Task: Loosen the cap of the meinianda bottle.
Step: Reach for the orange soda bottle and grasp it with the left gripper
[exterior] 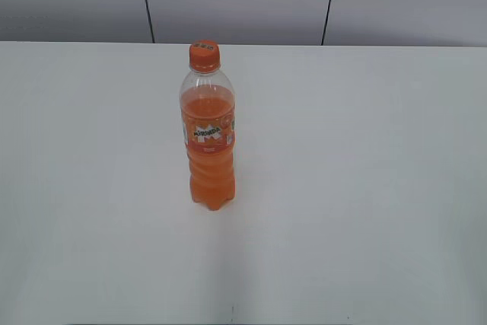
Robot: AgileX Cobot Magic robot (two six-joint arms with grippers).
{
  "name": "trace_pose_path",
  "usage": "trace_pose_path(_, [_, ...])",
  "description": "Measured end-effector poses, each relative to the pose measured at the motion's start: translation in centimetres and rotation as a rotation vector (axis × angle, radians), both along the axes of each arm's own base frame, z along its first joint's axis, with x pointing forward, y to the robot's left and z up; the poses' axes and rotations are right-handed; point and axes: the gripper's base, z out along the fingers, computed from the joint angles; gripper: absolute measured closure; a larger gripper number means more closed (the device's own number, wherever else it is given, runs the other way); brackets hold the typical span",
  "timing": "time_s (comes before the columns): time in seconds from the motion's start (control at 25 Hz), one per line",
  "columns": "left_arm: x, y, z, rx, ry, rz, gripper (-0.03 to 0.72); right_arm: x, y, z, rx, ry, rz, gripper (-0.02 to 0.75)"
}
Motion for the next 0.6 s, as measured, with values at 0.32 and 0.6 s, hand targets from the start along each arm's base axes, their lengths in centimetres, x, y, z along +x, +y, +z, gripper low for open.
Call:
trace_pose_path(0.32, [0.0,0.0,0.0,0.0,0.0,0.0,0.448,0.0,0.0,0.0,-0.001,0.0,0.0,0.153])
trace_pose_path(0.6, [0.0,0.0,0.0,0.0,0.0,0.0,0.447,0.0,0.0,0.0,-0.001,0.0,0.0,0.153])
